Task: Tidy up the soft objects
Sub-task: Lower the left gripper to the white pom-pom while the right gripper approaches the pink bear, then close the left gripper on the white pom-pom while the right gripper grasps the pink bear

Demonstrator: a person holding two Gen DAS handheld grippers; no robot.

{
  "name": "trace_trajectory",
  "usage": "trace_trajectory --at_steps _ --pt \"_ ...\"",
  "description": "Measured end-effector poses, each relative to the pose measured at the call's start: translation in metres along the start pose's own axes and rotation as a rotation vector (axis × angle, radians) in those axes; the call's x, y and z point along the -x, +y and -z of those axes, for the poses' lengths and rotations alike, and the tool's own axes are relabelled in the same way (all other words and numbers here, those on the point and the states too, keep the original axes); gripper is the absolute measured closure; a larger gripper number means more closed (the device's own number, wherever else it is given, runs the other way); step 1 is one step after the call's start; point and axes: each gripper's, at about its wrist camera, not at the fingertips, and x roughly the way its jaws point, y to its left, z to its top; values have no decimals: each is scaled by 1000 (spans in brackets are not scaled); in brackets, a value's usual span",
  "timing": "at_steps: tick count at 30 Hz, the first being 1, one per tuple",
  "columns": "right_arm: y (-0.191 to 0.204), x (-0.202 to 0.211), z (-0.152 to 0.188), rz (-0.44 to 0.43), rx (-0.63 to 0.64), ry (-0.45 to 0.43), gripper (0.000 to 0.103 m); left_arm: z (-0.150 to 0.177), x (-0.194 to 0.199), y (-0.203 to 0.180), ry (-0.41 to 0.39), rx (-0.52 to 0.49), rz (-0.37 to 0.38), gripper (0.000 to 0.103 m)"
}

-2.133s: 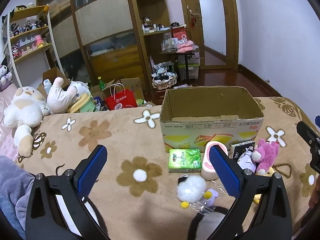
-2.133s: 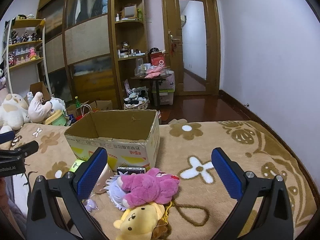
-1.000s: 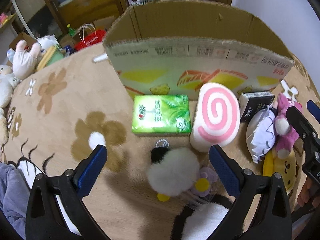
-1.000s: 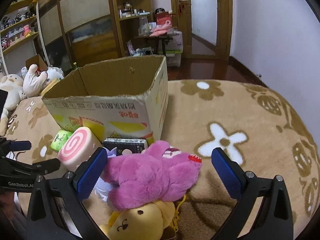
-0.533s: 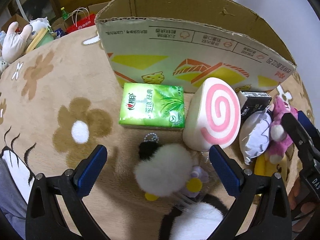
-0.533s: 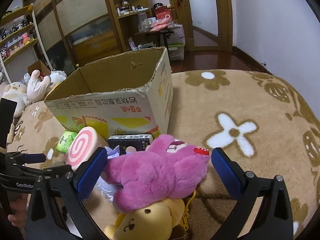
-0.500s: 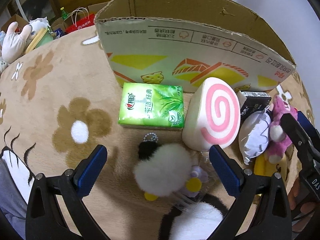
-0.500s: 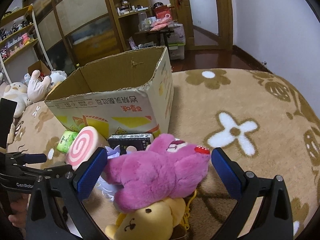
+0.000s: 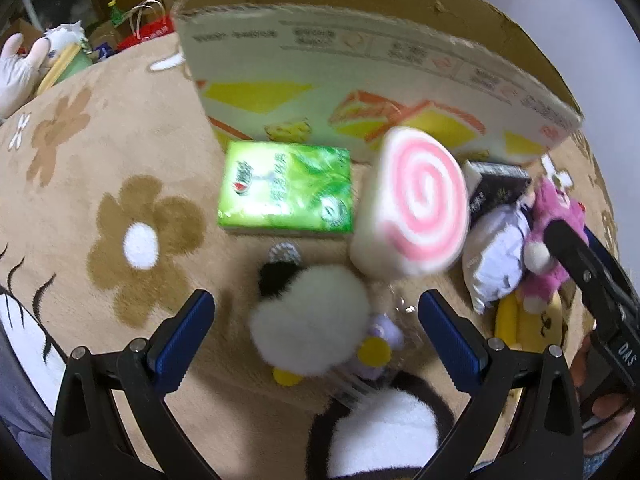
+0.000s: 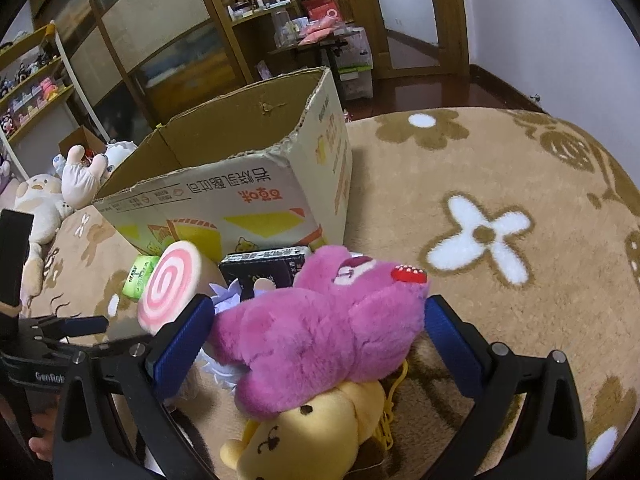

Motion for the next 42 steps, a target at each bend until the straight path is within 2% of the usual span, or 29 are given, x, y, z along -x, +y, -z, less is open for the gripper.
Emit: trace_trajectory --at_steps 3,6,11,12,16,20,22,33,35,36,37,42 --pt "0 -1 0 -2 0 7 0 4 -2 -7 1 -33 -26 2" --pt "0 0 1 -12 -2 20 0 3 -9 -7 17 -16 -37 3" --pt "1 -3 5 -38 -13 59 0 -1 -25 5 57 19 -14 28" --pt "1 -5 6 -45 -18 78 0 -2 -29 6 65 27 -6 30" --pt "1 -10 9 -64 -27 99 0 -5 -33 13 53 33 5 47" --pt "2 -8 10 -69 -17 98 6 -2 -31 16 39 35 20 65" --pt "4 -6 11 -66 -10 95 10 0 -27 20 35 38 38 65" --pt "10 9 11 -29 34 59 15 6 5 3 -31 19 6 66" --pt "13 12 11 -26 44 52 20 4 10 1 -40 13 2 66" --pt "14 13 11 -35 48 47 34 6 13 1 -50 7 -3 66" --pt "15 15 10 -38 52 44 39 9 15 2 -58 0 -8 66" --pt "19 16 11 -27 78 58 45 16 23 -2 -88 -8 -26 66"
